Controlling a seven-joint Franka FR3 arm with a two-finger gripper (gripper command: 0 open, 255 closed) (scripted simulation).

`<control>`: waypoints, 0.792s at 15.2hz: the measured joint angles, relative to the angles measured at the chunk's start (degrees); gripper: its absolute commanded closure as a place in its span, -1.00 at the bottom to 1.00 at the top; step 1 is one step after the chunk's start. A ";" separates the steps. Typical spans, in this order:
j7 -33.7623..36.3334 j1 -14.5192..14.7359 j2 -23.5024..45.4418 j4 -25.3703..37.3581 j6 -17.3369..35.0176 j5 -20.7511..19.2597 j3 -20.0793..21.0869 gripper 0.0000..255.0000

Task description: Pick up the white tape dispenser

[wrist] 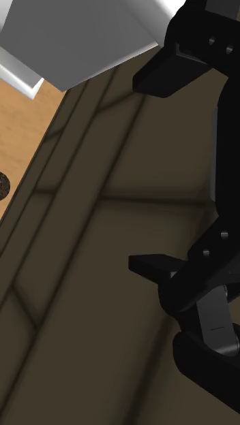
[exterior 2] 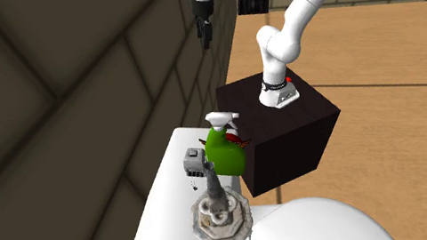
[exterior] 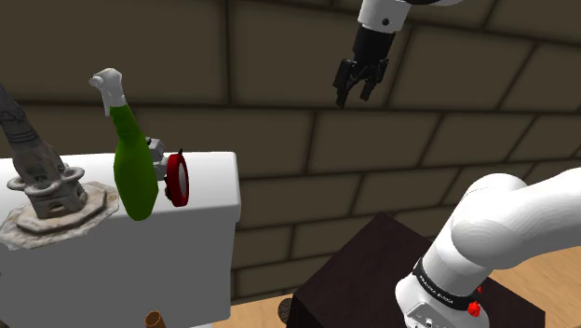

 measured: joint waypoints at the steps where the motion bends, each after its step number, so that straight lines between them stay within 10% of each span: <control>1: 0.00 0.00 0.00 0.00 0.00 0.00 0.00 -1.00; 12: 12.86 2.60 15.05 8.50 3.08 7.46 8.62 -1.00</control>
